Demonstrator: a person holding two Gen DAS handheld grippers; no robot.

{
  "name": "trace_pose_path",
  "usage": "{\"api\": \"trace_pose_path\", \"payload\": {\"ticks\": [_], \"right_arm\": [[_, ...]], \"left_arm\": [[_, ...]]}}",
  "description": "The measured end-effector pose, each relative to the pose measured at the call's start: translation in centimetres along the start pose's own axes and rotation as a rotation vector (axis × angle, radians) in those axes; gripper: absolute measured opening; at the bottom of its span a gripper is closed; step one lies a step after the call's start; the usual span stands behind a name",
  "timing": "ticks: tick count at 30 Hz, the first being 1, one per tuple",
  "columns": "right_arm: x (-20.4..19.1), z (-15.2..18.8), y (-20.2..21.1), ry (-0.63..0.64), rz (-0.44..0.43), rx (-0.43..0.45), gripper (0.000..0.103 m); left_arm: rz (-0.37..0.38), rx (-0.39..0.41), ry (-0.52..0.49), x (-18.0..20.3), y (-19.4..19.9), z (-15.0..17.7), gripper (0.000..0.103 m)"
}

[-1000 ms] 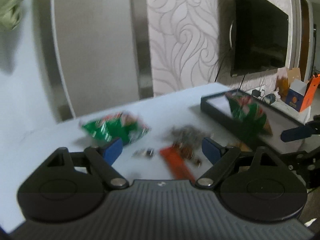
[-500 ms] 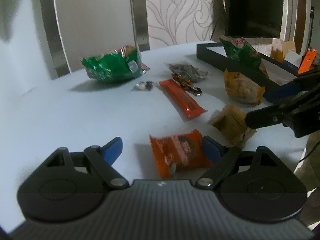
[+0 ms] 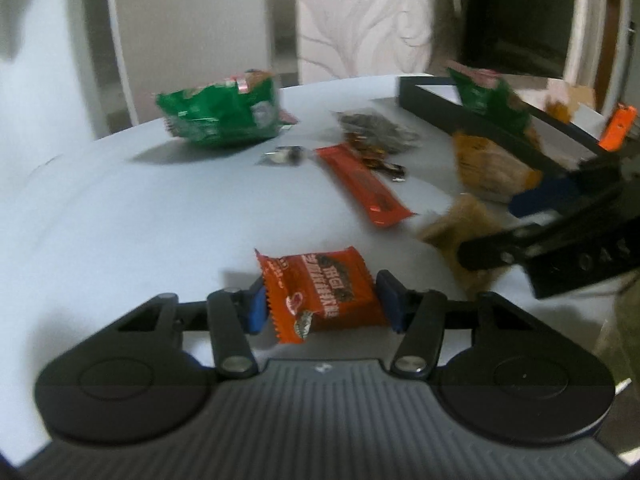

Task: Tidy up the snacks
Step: 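Grasp the orange candy pack with the left gripper while the right gripper grasps the brown cake, then carry the orange candy pack into the box and release it with the left gripper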

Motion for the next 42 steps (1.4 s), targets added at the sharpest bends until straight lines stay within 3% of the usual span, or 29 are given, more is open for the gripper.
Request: {"api": "trace_pose_path", "payload": {"ticks": [4,8,12,16,21,22,24,26,28,42], "right_arm": [[-0.3,-0.6,-0.7,0.017,0.007,0.002,0.076],[-0.6,-1.1,-2.1,0.034,0.027,-0.021,0.072],[-0.8,-1.2,-2.4,0.037,0.037,-0.014,0.071],[-0.7,-1.1,-2.3,0.027,0.034,-0.009,0.072],[-0.6,-0.8,-2.1,0.012,0.025,-0.005,0.073],[-0.6,-0.8,-2.1,0.015,0.032,-0.005,0.072],[-0.7,-0.8,-2.0,0.027,0.046,-0.003,0.052],[-0.8,-0.9,-1.9,0.036,0.044,-0.007,0.047],[-1.0,-0.9,-1.9,0.046,0.049,-0.006,0.046],[-1.5,-0.9,-0.3,0.043,0.009,0.005,0.045]], "left_arm": [[-0.036,-0.009,0.092,-2.4,-0.5,-0.9,0.058],[-0.062,-0.028,0.123,-3.6,-0.8,-1.4,0.058],[-0.069,-0.036,0.117,-3.5,-0.6,-1.3,0.059],[-0.065,-0.042,0.115,-3.4,-0.6,-1.1,0.072],[-0.078,-0.037,0.109,-3.1,-0.7,-0.9,0.073],[-0.086,-0.033,0.110,-3.2,-0.6,-0.9,0.069],[-0.087,-0.025,0.111,-3.2,-0.5,-1.0,0.058],[-0.072,-0.023,0.118,-3.3,-0.5,-1.2,0.052],[-0.069,-0.023,0.121,-3.4,-0.4,-1.2,0.047],[-0.073,-0.035,0.120,-3.3,-0.4,-1.4,0.044]]}}
Point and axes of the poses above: each gripper's, at about its wrist camera, not at the fingertips, and y roughly against the way its jaws point, x to its right, z to its underside, the point moved 5 cm from there along -y, roughly the way its jaws point, and after that the axes turned 12 degrees about -x, right-handed, at the moved point
